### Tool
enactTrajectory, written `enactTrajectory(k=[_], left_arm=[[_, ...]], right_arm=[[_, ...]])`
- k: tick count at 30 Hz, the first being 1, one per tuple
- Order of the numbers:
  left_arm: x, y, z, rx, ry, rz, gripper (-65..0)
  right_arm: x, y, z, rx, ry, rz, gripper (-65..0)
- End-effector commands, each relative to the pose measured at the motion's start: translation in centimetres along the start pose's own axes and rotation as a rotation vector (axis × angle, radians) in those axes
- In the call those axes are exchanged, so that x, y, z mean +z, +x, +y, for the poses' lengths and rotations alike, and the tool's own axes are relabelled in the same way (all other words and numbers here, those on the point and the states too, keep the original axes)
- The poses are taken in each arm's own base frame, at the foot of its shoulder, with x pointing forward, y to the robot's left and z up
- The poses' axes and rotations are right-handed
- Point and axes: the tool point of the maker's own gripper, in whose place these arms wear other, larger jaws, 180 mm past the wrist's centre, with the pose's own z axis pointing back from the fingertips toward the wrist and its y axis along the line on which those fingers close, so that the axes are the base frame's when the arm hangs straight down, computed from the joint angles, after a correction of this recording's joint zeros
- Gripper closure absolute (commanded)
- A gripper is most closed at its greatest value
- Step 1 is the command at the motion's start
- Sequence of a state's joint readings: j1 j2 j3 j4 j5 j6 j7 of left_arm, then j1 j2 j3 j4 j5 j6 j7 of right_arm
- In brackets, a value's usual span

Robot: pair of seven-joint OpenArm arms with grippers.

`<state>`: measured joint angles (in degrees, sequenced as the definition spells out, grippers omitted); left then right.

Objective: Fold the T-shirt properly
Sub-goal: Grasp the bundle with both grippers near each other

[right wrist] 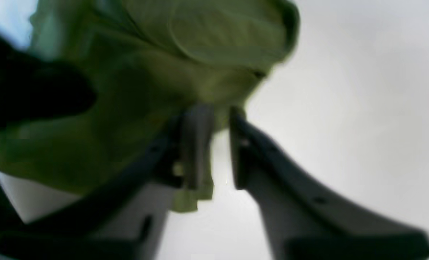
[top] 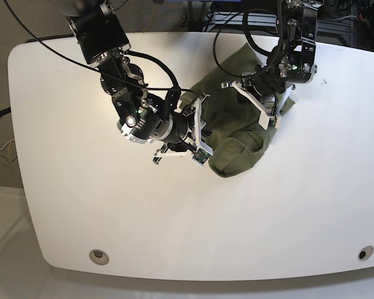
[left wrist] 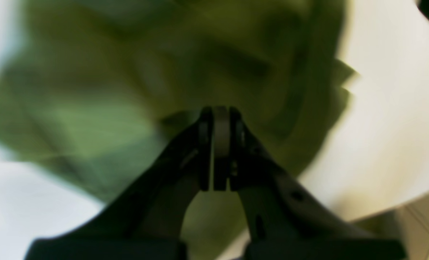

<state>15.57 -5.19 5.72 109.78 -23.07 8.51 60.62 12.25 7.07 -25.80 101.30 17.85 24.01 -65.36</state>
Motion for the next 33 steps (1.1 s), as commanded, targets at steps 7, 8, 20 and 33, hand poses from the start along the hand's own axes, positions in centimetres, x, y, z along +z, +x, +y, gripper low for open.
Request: enactTrajectory(k=[7, 8, 20, 33], left_arm=[[0.1, -0.3, 0.0, 0.004, 0.003, -0.006, 0.0], [0.2, -0.4, 0.1, 0.006, 0.004, -0.005, 0.0], [0.1, -2.4, 0.6, 0.02, 0.015, 0.033, 0.0], [0.3, -3.1, 1.6, 0.014, 0.038, 0.011, 0.0]], right_arm=[[-0.1, 3.4, 2.5, 0.084, 0.055, -0.076, -31.1], [-0.1, 3.5, 2.8, 0.094, 0.059, -0.075, -31.2], [-1.2, 5.6, 3.2, 0.169, 0.075, -0.065, -31.5], [-2.5, 6.3, 2.7, 0.152, 0.086, -0.072, -31.5]])
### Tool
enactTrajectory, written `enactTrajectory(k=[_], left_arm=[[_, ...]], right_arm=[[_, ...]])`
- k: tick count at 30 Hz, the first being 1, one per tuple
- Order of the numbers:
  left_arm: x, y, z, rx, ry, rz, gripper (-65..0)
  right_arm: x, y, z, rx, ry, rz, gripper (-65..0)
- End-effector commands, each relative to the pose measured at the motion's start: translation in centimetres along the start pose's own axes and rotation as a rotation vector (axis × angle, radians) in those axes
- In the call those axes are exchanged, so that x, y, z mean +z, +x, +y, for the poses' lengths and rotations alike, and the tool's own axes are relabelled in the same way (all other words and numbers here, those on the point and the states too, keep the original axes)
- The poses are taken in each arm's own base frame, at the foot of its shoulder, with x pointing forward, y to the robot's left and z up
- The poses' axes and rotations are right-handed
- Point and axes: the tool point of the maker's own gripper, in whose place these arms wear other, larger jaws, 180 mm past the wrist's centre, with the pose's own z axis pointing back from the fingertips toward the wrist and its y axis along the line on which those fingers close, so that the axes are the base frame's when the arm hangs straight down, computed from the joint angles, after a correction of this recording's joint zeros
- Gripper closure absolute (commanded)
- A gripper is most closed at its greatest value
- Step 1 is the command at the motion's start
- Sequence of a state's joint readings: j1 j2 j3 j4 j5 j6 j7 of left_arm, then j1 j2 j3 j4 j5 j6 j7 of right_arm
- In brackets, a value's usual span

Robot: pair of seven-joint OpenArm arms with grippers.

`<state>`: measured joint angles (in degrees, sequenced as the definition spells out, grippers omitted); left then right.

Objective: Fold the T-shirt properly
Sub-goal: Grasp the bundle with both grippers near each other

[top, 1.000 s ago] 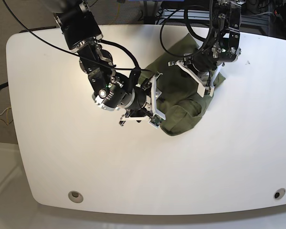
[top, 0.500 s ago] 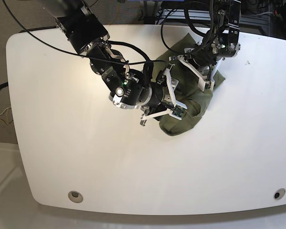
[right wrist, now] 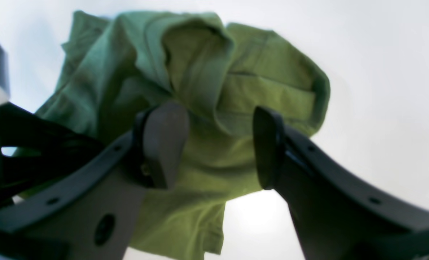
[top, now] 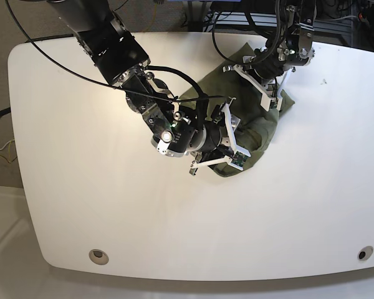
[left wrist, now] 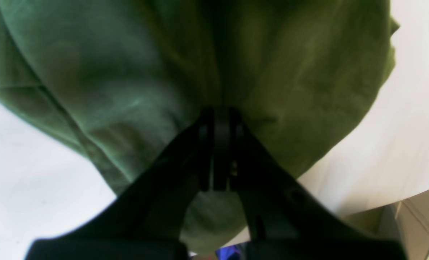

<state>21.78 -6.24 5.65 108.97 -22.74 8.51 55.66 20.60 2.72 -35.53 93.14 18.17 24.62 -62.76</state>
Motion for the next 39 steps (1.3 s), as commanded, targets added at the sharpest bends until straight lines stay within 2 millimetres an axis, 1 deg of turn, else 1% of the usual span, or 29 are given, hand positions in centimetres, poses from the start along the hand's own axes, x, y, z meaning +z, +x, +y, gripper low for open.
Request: enactTrajectory(k=[1, 4, 6, 9, 13, 25, 28, 31, 32, 33, 37, 38, 39], left_arm=[[0.3, 0.5, 0.0, -0.006, 0.0, -0.019, 0.0], [0.3, 0.5, 0.0, -0.006, 0.0, -0.019, 0.0], [0.3, 0.5, 0.0, -0.006, 0.0, -0.019, 0.0], [0.3, 0.5, 0.0, -0.006, 0.0, -0.019, 0.0], [0.3, 0.4, 0.0, -0.007, 0.0, -0.018, 0.0], [0.3, 0.4, 0.0, -0.007, 0.0, -0.018, 0.0], [0.3, 0.4, 0.0, -0.007, 0.0, -0.018, 0.0], [0.3, 0.4, -0.1, -0.008, -0.001, -0.017, 0.0], [0.3, 0.4, -0.1, -0.008, -0.001, -0.017, 0.0], [0.3, 0.4, -0.1, -0.008, -0.001, -0.017, 0.0], [0.3, 0.4, 0.0, -0.009, 0.0, -0.017, 0.0], [0.3, 0.4, 0.0, -0.01, 0.001, -0.017, 0.0], [0.3, 0.4, 0.1, -0.014, 0.003, -0.016, 0.0]], right_arm=[[0.3, 1.6, -0.5, 0.01, -0.008, -0.047, -31.5], [0.0, 1.5, -0.7, 0.006, -0.006, -0.035, -31.5], [-0.4, 1.2, -0.4, 0.012, 0.004, -0.022, -31.4], [-1.0, 1.5, 0.3, 0.02, 0.022, -0.036, -31.4], [-1.6, 1.3, 0.6, 0.011, 0.036, -0.037, -31.4], [-2.1, 1.5, 0.5, -0.006, 0.042, -0.07, -30.7], [-2.5, 1.1, 0.4, -0.016, 0.044, -0.065, -30.1], [-3.0, 0.6, 0.3, -0.033, 0.049, -0.06, -26.2], [-3.5, 0.5, 0.4, -0.045, 0.056, -0.058, -21.9], [-3.6, 0.5, 0.5, -0.049, 0.059, -0.059, -20.2], [-4.4, -0.1, 0.7, -0.073, 0.071, -0.047, -4.2], [-4.5, 0.0, 0.8, -0.077, 0.073, -0.051, -1.1], [-4.6, 0.3, 0.9, -0.078, 0.076, -0.061, 0.0]])
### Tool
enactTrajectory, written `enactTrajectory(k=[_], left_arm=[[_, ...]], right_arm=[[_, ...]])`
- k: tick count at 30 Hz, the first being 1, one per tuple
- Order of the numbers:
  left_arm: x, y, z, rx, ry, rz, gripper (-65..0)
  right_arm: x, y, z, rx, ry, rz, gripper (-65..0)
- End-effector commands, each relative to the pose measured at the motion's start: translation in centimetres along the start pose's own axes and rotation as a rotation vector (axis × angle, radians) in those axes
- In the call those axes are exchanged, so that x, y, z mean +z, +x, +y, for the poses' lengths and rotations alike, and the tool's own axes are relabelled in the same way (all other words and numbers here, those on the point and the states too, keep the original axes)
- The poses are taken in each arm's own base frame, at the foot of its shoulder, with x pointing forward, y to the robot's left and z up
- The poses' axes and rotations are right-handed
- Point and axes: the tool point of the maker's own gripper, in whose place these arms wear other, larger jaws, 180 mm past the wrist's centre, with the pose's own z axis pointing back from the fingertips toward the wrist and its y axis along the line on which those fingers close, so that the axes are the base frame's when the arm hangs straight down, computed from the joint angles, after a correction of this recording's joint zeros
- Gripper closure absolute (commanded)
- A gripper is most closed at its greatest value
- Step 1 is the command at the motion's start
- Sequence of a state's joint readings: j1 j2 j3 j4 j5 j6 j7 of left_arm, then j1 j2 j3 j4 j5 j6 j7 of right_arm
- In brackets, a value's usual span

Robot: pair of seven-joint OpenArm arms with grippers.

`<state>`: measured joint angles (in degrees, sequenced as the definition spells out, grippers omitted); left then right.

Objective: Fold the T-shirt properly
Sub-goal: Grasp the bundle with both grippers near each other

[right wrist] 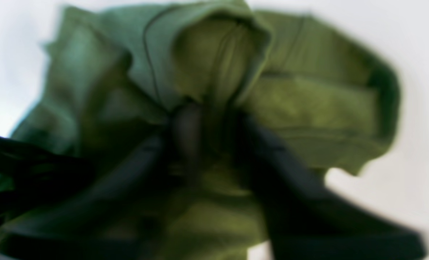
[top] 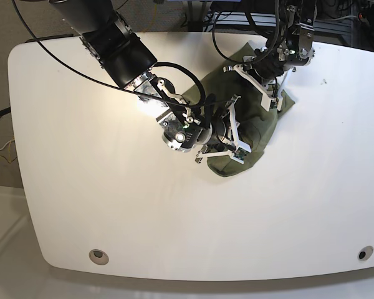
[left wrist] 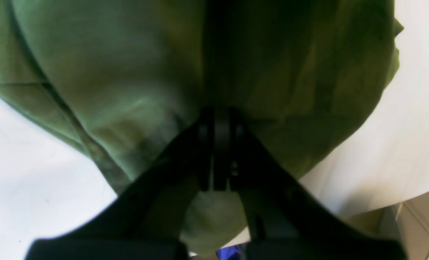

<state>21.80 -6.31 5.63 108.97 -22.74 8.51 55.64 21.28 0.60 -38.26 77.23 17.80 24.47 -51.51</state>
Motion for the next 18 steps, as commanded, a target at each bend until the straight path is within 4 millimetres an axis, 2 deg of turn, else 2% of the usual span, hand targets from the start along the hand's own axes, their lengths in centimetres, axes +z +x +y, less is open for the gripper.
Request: enactTrajectory(k=[1, 9, 16, 18], left_arm=[[0.3, 0.5, 0.1, -0.015, 0.002, -0.017, 0.0], [0.3, 0.5, 0.3, -0.019, 0.006, -0.016, 0.0], [0.3, 0.5, 0.2, -0.018, 0.004, -0.017, 0.0], [0.3, 0.5, 0.2, -0.018, 0.004, -0.017, 0.0]], right_arm=[[0.4, 3.2, 0.1, 0.017, 0.004, -0.092, 0.0], [0.7, 4.4, -0.2, 0.028, -0.005, -0.115, 0.0], [1.0, 7.2, 0.2, 0.052, 0.0, -0.155, 0.0], [1.0, 8.3, 0.9, 0.058, 0.012, -0.17, 0.0]])
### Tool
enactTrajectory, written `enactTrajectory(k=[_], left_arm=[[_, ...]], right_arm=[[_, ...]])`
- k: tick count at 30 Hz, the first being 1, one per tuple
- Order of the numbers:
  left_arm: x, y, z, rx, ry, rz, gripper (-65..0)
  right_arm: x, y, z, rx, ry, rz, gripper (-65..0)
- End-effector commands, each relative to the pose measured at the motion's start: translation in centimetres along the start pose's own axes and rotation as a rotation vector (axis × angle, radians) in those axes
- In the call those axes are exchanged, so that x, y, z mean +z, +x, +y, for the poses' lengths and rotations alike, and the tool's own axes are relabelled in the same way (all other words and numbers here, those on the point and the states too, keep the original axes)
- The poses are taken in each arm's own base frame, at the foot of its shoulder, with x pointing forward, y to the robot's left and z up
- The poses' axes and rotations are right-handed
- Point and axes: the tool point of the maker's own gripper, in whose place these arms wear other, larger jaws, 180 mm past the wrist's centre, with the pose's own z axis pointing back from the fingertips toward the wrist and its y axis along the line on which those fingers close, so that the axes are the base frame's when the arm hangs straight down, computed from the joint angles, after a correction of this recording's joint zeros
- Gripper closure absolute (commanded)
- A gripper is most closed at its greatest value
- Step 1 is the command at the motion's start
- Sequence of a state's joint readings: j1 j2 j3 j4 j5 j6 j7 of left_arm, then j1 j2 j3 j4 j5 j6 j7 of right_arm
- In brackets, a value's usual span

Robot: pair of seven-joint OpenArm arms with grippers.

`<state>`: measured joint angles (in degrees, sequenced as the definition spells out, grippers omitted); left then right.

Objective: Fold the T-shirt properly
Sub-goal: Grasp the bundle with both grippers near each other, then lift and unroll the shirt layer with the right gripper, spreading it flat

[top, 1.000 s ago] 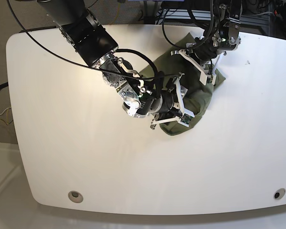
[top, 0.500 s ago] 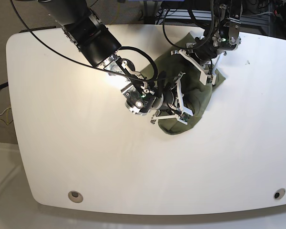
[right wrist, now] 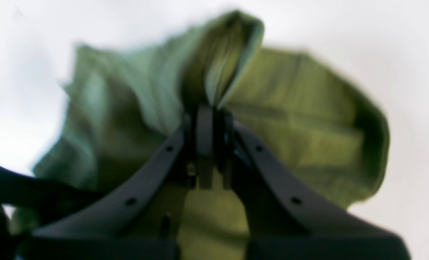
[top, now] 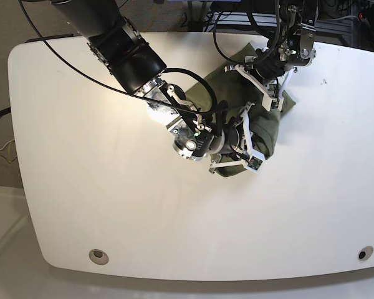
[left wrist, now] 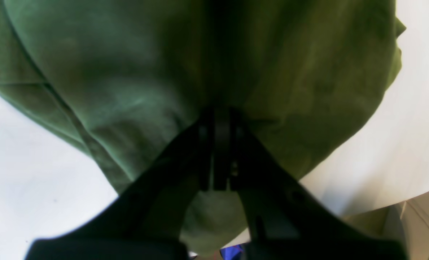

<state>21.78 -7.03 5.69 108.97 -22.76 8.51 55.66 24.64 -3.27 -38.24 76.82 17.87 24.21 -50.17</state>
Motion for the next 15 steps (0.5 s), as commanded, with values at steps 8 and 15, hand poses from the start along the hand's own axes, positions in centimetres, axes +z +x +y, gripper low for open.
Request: enactTrajectory(k=[8, 15], left_arm=[[0.3, 0.5, -0.1, -0.008, -0.003, -0.018, 0.0], [0.3, 0.5, -0.1, -0.008, -0.003, -0.018, 0.0]], right_arm=[[-0.1, 5.4, 2.2, 0.054, 0.043, -0.098, 0.0], [-2.1, 4.1, 3.7, 0.094, 0.081, -0.03, 0.0]])
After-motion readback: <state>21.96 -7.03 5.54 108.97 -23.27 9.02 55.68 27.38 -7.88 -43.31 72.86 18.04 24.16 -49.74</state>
